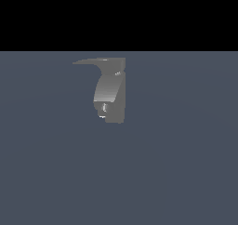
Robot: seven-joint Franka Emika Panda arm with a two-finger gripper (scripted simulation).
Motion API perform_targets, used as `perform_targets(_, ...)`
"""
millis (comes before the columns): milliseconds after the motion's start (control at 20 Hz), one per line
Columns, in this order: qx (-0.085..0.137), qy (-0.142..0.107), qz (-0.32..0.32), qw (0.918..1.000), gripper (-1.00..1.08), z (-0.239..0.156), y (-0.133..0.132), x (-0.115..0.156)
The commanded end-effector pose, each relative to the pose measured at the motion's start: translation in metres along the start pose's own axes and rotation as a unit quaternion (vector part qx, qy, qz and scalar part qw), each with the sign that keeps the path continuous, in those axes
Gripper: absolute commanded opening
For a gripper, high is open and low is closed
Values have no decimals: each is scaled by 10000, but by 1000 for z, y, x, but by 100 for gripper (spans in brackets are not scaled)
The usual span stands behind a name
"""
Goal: Turn on the faucet by rotating a designated handle.
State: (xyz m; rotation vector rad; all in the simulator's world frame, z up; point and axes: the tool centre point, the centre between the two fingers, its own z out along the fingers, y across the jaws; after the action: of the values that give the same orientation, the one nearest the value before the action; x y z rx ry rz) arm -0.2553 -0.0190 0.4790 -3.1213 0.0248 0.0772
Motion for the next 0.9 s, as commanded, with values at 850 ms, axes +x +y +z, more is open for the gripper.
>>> perform_targets(850, 16, 16, 706, 9975, -100, 18, -36, 13)
